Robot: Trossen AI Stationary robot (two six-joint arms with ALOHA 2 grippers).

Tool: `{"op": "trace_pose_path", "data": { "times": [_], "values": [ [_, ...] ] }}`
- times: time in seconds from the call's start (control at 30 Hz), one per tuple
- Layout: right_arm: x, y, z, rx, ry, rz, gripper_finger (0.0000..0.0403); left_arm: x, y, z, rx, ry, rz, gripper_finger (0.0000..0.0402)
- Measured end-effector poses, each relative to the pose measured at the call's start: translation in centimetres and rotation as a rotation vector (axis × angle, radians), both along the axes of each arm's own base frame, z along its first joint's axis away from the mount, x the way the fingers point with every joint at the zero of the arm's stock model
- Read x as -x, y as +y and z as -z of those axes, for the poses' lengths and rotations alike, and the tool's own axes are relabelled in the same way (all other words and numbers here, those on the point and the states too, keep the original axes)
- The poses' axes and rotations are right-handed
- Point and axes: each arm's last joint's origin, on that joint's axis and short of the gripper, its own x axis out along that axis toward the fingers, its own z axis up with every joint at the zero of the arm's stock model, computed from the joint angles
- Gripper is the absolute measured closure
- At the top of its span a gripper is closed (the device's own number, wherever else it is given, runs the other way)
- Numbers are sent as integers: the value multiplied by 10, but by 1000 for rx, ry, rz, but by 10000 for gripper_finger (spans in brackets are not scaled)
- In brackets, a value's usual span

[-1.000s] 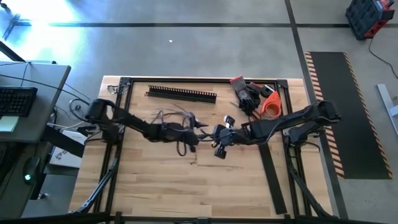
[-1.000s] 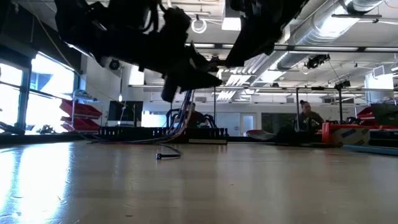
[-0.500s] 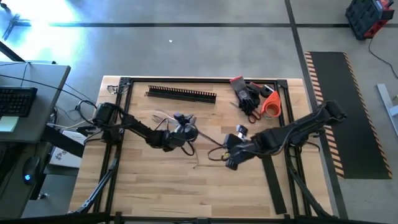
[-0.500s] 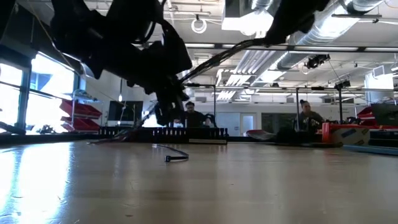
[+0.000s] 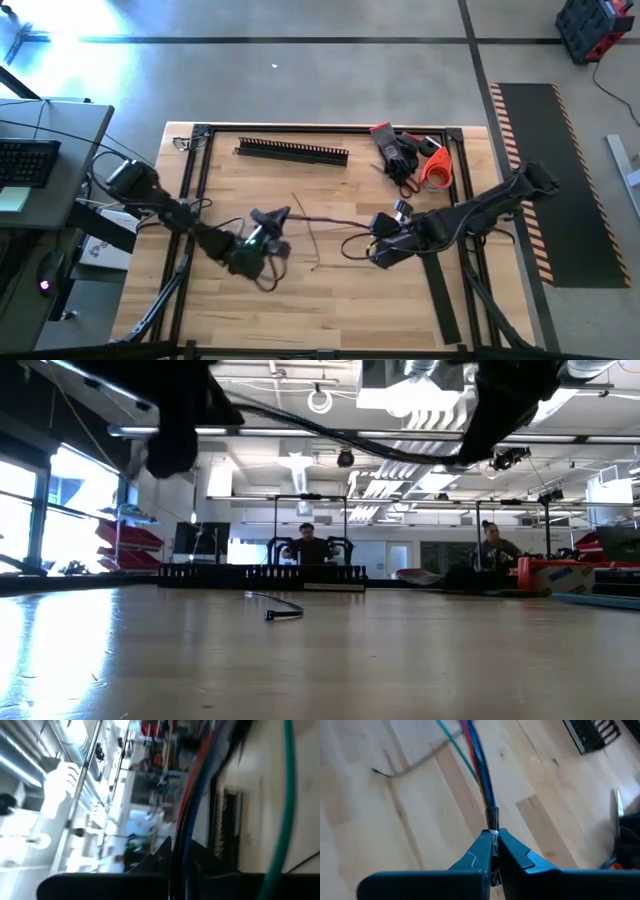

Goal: Ziptie cables
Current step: Wrap the black zip tie around the cables

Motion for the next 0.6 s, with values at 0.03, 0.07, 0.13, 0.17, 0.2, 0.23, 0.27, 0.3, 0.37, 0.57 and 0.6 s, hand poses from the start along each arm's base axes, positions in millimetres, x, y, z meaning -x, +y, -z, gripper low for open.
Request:
{"op": "trace_pose_path", "data": {
  "times": [0.03, 0.07, 0.13, 0.17, 0.2, 0.23, 0.27, 0.3, 0.37, 0.57, 0.6],
  "values": [
    [0, -3, 4, 1, 14, -1, 403, 5, -4, -5, 38, -51, 21, 400],
    [-1, -6, 8, 0, 17, -2, 403, 9, -8, -9, 85, -110, 41, 401],
    [-4, -10, 16, -19, 8, -16, 403, 16, -14, -16, 202, -232, 92, 401],
    [-4, -12, 21, -29, 14, -29, 403, 20, -17, -17, 281, -292, 133, 401],
    [-5, -15, 25, -44, 19, -38, 403, 22, -19, -18, 379, -337, 187, 401],
    [-6, -17, 29, -60, 18, -49, 403, 24, -20, -18, 493, -364, 250, 401],
    [-7, -19, 32, -71, 17, -61, 403, 25, -21, -17, 613, -381, 300, 401],
    [-7, -22, 36, -80, 20, -69, 403, 26, -21, -15, 721, -380, 329, 401],
    [-6, -26, 42, -84, 29, -77, 403, 30, -18, -4, 877, -336, 309, 401],
    [-2, -41, 60, -89, 76, -66, 403, 51, -2, 24, 1048, -163, 64, 401],
    [0, -43, 63, -100, 86, -65, 403, 53, 1, 26, 1060, -131, 36, 401]
  ]
}}
